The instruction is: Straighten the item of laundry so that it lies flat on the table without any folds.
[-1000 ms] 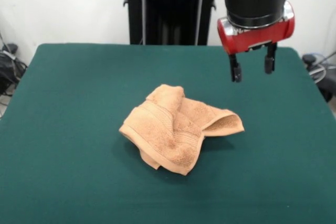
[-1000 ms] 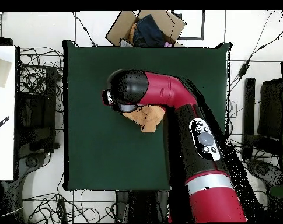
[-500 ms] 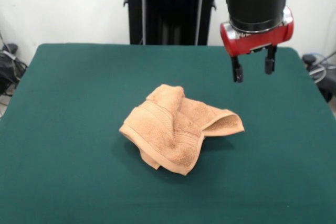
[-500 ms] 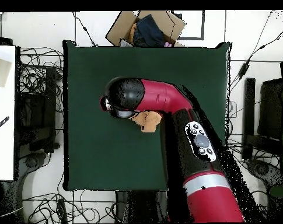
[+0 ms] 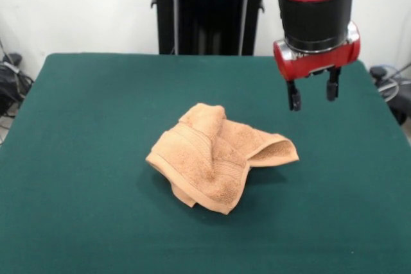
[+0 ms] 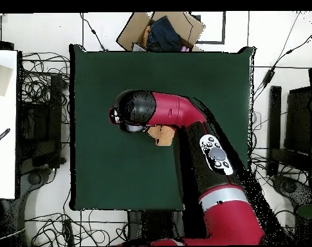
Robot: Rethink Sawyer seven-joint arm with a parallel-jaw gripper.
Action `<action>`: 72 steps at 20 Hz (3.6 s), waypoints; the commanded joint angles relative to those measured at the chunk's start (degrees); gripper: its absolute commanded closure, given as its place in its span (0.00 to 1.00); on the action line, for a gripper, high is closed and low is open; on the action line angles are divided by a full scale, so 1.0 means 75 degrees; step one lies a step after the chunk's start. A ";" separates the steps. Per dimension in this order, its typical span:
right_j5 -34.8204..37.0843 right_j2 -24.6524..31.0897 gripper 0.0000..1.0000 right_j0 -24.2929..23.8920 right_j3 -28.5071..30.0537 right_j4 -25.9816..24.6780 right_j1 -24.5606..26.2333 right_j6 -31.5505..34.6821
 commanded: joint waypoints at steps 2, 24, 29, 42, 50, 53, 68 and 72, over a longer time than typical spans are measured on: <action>-0.0610 -0.0070 0.00 0.0268 0.0604 -0.0527 0.0339 0.0622; -0.1685 -0.0539 0.00 0.0502 0.1594 -0.0525 0.0149 0.1018; -0.1786 -0.0578 0.00 0.0514 0.1658 -0.0476 0.0167 0.1083; -0.1226 -0.0672 0.00 0.0576 0.1968 -0.0350 -0.0231 0.1029; -0.0602 -0.0642 0.00 0.0465 0.2171 -0.0194 -0.0563 0.0787; -0.0552 -0.0662 0.00 0.0453 0.2247 -0.0188 -0.0660 0.0772; -0.0618 -0.0540 0.00 0.0546 0.1001 -0.0322 0.0254 0.0465; -0.0631 -0.0484 0.00 0.0557 0.0756 -0.0338 0.0444 0.0379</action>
